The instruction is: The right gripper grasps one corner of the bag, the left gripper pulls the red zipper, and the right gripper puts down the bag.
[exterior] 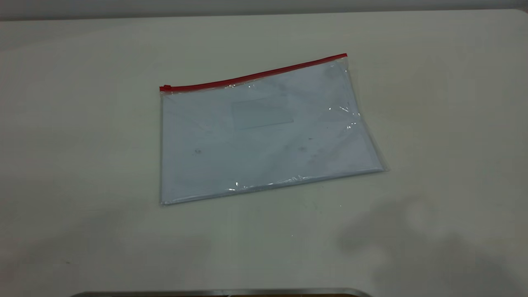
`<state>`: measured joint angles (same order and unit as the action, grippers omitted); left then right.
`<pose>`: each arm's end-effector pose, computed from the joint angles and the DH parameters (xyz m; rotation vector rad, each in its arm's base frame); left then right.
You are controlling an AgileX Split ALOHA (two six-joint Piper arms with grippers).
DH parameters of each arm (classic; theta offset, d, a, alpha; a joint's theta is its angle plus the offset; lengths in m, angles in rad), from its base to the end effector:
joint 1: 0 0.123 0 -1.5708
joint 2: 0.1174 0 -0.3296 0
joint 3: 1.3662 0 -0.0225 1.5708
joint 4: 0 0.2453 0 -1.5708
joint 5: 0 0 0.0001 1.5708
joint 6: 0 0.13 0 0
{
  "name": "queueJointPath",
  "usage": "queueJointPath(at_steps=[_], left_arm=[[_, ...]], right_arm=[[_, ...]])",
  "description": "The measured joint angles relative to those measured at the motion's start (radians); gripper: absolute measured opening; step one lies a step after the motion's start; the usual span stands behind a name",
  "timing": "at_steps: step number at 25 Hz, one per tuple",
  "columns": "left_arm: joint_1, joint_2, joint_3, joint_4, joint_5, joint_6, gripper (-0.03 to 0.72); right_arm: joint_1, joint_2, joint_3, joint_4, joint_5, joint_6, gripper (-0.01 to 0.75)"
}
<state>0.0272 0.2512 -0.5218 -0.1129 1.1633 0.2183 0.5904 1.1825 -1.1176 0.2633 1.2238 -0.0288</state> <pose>0.0045 -0.0133 0.2556 0.2224 2.3581 -0.0264 0.1511 0.1396 0.3515 -0.7999 2.7018 0.5056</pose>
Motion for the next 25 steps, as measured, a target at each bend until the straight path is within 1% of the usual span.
queueJointPath(at_steps=[3, 8, 10, 13, 15, 25], left_arm=[[0.000, -0.047, 0.000, 0.000, 0.000, -0.018, 0.389], [0.000, -0.062, 0.023, -0.003, -0.017, -0.022, 0.389], [0.000, -0.062, 0.031, -0.011, -0.021, -0.022, 0.389], [0.000, -0.062, 0.034, -0.022, -0.022, -0.024, 0.389], [0.000, -0.062, 0.034, -0.040, -0.022, -0.028, 0.389], [0.000, -0.062, 0.034, -0.062, -0.024, -0.030, 0.389]], right_arm=[[0.007, -0.131, 0.089, -0.026, 0.005, 0.016, 0.342], [0.007, -0.341, 0.338, -0.140, 0.007, -0.020, 0.342], [0.007, -0.430, 0.444, -0.178, -0.033, -0.034, 0.342], [0.007, -0.544, 0.593, -0.203, -0.121, -0.052, 0.342], [0.007, -0.594, 0.617, -0.217, -0.116, -0.054, 0.342], [0.007, -0.789, 0.618, -0.226, -0.090, -0.054, 0.342]])
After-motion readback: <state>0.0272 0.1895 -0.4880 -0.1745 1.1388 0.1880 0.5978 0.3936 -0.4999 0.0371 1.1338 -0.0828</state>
